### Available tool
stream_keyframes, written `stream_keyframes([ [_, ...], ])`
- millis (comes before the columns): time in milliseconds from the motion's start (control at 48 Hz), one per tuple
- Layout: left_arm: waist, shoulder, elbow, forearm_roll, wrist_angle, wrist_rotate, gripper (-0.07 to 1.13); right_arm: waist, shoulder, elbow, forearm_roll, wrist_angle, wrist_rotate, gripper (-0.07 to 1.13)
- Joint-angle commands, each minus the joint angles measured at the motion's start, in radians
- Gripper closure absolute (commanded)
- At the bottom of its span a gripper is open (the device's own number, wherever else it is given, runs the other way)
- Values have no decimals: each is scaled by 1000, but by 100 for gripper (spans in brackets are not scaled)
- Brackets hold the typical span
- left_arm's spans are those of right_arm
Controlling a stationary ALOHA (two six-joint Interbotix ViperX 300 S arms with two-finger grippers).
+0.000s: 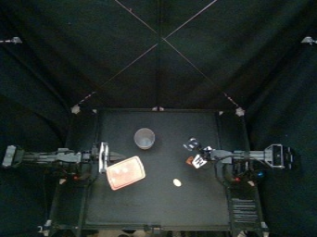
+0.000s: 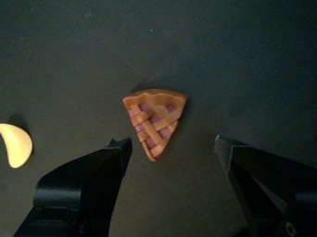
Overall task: Pick the pie then place it on the pink plate
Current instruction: Pick the pie
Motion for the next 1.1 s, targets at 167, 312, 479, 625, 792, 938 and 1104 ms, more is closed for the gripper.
stream_keyframes([
  [167,3,5,-6,0,-8,0,107,11,80,-23,-8,-48,-6,2],
  [312,9,6,-2,0,-8,0,107,14,127,-28,-9,-58,-6,2],
  [479,25,6,5,0,-6,0,107,20,141,-37,-11,-77,-8,2],
  [625,32,5,5,0,-8,0,107,20,150,-34,-15,-98,-8,2],
  [792,37,6,5,0,-6,0,107,17,181,-38,-26,-106,-2,3],
  [938,35,6,5,0,-8,0,107,20,189,-54,-26,-106,-6,6],
  [1104,35,5,5,0,-8,0,107,23,189,-58,-26,-106,-6,22],
])
